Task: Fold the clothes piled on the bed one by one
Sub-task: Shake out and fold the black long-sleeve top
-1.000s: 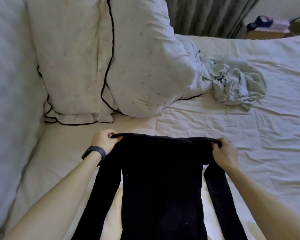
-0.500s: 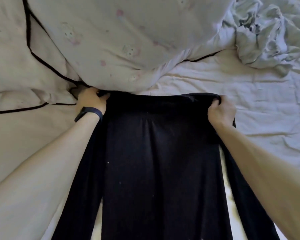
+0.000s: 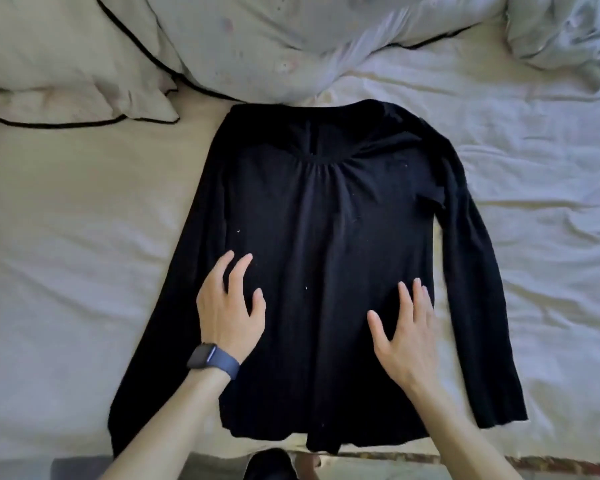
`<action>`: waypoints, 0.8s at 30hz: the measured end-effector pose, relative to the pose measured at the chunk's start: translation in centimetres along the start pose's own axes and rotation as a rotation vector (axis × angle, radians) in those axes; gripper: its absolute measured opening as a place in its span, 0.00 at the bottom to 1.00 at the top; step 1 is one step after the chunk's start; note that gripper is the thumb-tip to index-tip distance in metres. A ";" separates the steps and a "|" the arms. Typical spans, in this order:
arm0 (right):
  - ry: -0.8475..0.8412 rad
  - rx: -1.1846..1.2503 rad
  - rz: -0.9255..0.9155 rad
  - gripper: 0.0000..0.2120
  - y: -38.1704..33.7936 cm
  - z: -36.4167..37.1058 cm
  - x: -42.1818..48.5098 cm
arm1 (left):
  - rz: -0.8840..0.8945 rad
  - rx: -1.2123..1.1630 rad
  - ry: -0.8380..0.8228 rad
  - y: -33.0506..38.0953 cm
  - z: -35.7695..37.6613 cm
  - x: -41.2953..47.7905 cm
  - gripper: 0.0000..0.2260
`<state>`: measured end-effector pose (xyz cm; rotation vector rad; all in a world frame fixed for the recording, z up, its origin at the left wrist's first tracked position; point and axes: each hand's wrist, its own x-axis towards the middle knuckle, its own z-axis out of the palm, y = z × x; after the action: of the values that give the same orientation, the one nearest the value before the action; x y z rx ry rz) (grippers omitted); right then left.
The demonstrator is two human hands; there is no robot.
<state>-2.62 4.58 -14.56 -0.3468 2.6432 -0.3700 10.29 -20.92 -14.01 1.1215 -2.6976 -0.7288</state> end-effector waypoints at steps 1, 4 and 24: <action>-0.026 0.043 0.068 0.38 1.1 0.7 -2.9 | -0.092 -0.041 0.010 -0.3 -0.3 -3.7 0.27; -0.059 0.155 0.265 0.40 4.1 1.9 -10.1 | -0.444 -0.203 -0.009 -0.5 -0.9 -11.8 0.26; 0.010 0.774 0.523 0.12 13.2 -1.2 -16.6 | -0.735 -0.553 -0.334 -6.4 -7.3 -19.2 0.17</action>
<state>8.86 22.10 -11.10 0.5721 2.2514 -1.1319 30.23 -14.29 -9.48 1.9361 -1.9911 -1.7572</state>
